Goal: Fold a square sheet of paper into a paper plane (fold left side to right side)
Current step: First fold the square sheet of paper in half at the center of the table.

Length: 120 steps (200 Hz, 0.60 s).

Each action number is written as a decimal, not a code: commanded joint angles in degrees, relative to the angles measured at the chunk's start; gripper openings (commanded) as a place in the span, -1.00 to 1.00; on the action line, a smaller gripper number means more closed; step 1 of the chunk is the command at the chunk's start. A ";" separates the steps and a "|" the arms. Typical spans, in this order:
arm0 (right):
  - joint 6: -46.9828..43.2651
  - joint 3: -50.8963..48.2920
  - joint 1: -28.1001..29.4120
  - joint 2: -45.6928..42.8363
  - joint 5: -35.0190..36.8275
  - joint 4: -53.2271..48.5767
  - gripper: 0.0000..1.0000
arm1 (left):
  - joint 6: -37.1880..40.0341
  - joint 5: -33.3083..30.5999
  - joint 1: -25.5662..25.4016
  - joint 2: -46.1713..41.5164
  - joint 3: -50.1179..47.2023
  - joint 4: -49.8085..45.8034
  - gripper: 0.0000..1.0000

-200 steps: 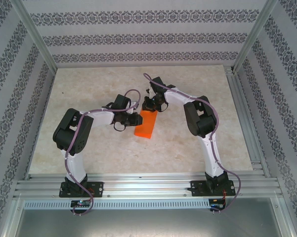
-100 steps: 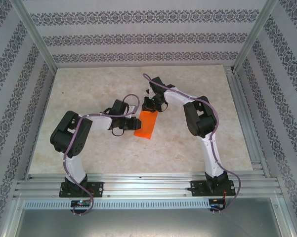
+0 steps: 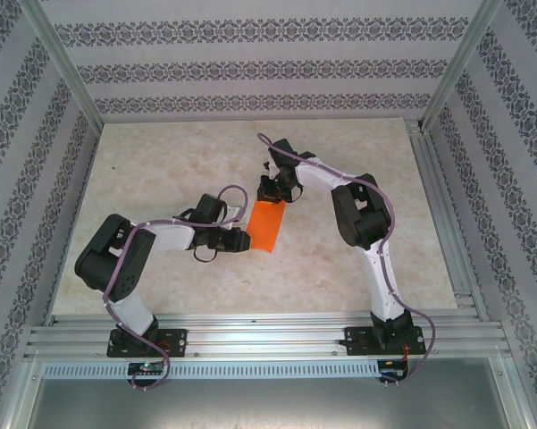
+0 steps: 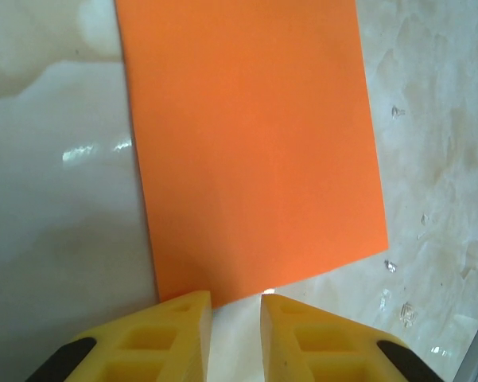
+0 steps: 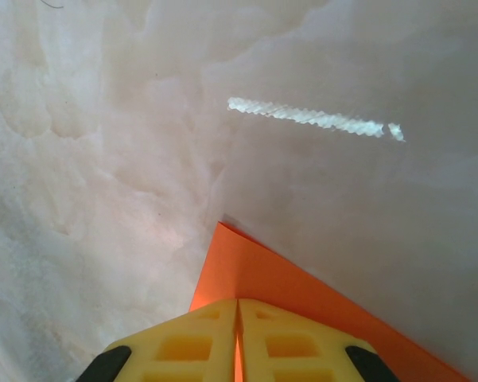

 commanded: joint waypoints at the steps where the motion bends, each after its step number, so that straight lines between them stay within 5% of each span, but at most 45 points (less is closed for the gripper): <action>1: -1.13 0.56 0.20 2.83 3.74 -2.23 -0.80 | -0.58 -1.49 -1.09 -2.37 -4.05 -4.24 -0.51; 56: -1.85 1.91 0.12 -0.76 2.13 -1.64 -0.73 | 1.20 -6.04 -1.03 -15.19 -2.72 -10.99 -0.34; 120: -2.32 -10.51 -3.75 -20.51 4.74 0.98 -0.38 | 14.65 -20.45 -7.57 -25.06 3.24 -17.62 0.05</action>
